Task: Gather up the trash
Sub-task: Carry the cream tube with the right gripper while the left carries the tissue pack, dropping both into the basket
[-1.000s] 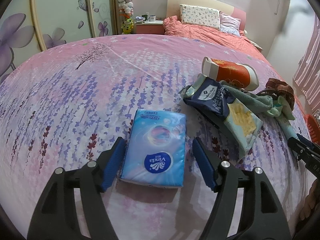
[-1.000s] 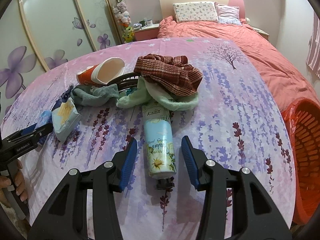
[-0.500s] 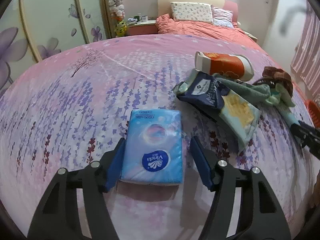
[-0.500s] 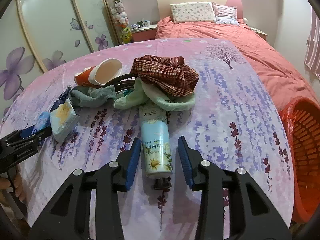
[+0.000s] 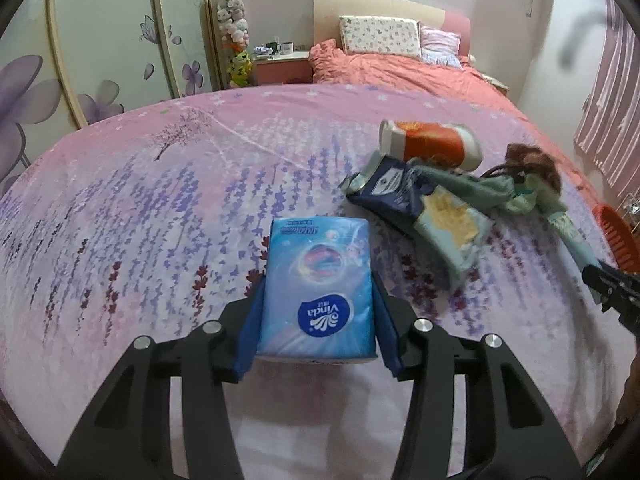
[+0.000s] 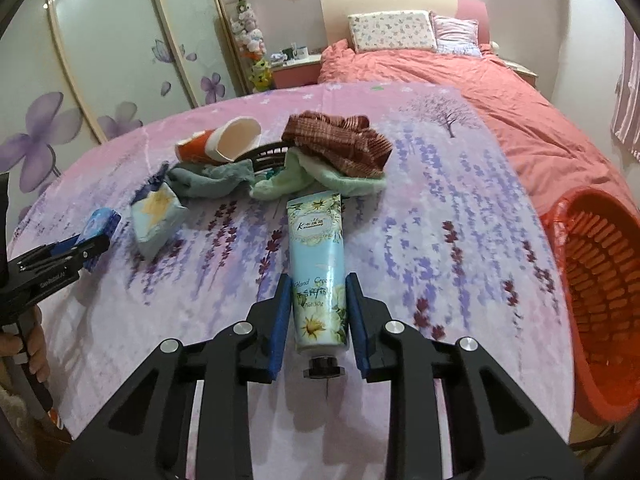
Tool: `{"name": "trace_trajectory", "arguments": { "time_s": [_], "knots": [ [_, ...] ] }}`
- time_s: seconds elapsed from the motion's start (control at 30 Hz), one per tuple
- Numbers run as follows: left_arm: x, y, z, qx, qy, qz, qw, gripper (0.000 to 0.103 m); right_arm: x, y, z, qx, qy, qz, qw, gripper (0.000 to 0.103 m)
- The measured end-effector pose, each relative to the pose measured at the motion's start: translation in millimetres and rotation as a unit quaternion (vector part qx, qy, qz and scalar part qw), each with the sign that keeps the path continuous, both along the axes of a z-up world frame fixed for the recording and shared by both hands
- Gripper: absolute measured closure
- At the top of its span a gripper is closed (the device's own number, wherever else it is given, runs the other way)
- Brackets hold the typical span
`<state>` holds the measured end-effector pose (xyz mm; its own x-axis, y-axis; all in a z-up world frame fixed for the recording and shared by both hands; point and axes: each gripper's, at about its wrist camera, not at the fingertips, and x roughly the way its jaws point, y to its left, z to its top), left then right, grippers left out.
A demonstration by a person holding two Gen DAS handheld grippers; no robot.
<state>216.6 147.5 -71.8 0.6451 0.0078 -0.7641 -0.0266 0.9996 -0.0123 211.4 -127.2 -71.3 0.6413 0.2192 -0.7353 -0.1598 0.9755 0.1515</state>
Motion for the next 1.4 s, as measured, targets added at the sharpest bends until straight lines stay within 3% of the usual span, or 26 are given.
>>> {"name": "trace_trajectory", "arguments": {
  "time_s": [0.37, 0.73, 1.1, 1.4],
  "knots": [
    [-28.1, -41.8, 55.2, -0.015, -0.045, -0.034, 0.9983, 0.054, -42.6, -37.0, 52.0, 0.008, -0.082, -0.028, 0.996, 0.075],
    [-36.5, -135.6, 101.2, -0.038, -0.091, -0.123, 0.9875, 0.054, -72.2, -104.1, 83.2, -0.007, -0.137, -0.111, 0.984, 0.075],
    [-36.6, -264.3, 121.5, -0.080, -0.112, -0.242, 0.9605, 0.054, -85.7, -187.9, 92.3, 0.008, -0.168, -0.203, 0.965, 0.075],
    [-24.6, -368.1, 103.3, -0.094, -0.084, -0.322, 0.9385, 0.054, -77.1, -241.1, 80.7, 0.038, -0.168, -0.246, 0.954, 0.075]
  ]
}}
